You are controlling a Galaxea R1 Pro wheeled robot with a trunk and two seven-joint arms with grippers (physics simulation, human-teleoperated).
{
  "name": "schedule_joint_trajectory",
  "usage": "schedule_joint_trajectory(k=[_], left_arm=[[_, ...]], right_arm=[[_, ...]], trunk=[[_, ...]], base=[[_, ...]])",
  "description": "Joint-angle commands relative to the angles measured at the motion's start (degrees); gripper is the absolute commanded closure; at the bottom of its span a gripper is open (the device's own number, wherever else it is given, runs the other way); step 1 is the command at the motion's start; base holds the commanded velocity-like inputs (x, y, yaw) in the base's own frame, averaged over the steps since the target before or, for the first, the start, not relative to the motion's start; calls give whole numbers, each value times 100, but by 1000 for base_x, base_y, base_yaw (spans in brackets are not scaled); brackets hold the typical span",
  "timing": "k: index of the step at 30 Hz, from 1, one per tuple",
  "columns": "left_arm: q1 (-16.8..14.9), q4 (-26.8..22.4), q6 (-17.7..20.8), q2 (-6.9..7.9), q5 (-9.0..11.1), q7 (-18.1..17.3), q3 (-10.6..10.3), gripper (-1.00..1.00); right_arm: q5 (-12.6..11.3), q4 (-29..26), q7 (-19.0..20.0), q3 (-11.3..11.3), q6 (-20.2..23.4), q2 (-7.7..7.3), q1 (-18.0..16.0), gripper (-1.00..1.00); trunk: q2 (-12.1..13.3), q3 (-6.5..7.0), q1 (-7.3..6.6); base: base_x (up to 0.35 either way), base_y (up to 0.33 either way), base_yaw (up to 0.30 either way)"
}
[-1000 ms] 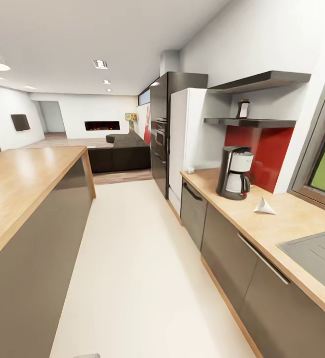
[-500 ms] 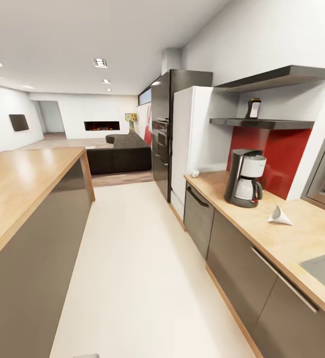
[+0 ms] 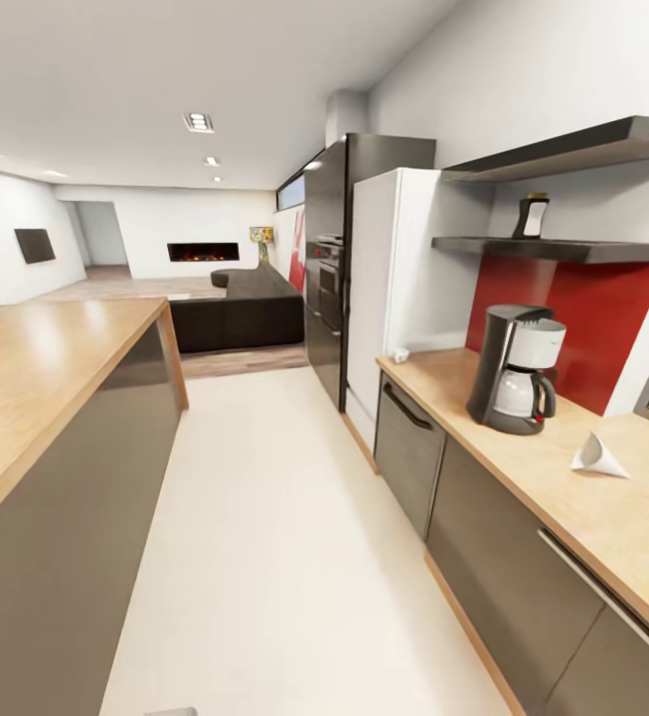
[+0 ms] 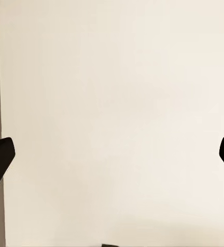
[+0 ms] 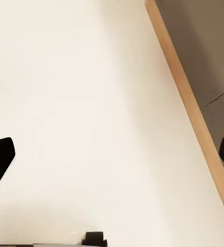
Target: Set up a coffee station on the kitchen countertop: keep the coffee maker on the countertop, move the bottle of coffee from the kitchen shelf to the counter next to the coffee maker, place a paper coffee filter on top of the coffee maker, put the saucer next to the coffee maker with the coffee cup on the saucer, and place the electric kettle next to the coffee maker.
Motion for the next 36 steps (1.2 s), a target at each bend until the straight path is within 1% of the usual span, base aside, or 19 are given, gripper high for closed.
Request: schedule_joint_trajectory(k=[1,13,18,24,30,36], left_arm=[[-2,6,-20,-1,24,-1,4,-100],[-2,15,-24,-2,-1,-1,-2,-100],[-2,136,-24,-6,-3,-3,-2,-100],[-2,160,-24,-6,-4,-3,-2,-100],[-2,166,-24,-7,-3,-3,-2,-100],[-2,166,-24,-7,14,-3,-2,-100]], right_arm=[[2,3,-2,-3,-17,0,-2,-100],[0,1,-2,0,-15,0,-2,-100],[-13,-6,-2,-7,-15,0,-2,-100],[-24,-8,16,-8,-13,0,-2,-100],[-35,-8,24,-8,-15,0,-2,-100],[-41,1,25,-12,-10,0,-2,-100]], trunk=[[-4,-3,5],[-4,-3,5],[-4,-3,5],[-4,-3,5],[-4,-3,5],[-4,-3,5]], base=[[333,89,0],[336,25,0],[339,0,0],[339,0,-20],[339,14,-230],[339,99,-287]])
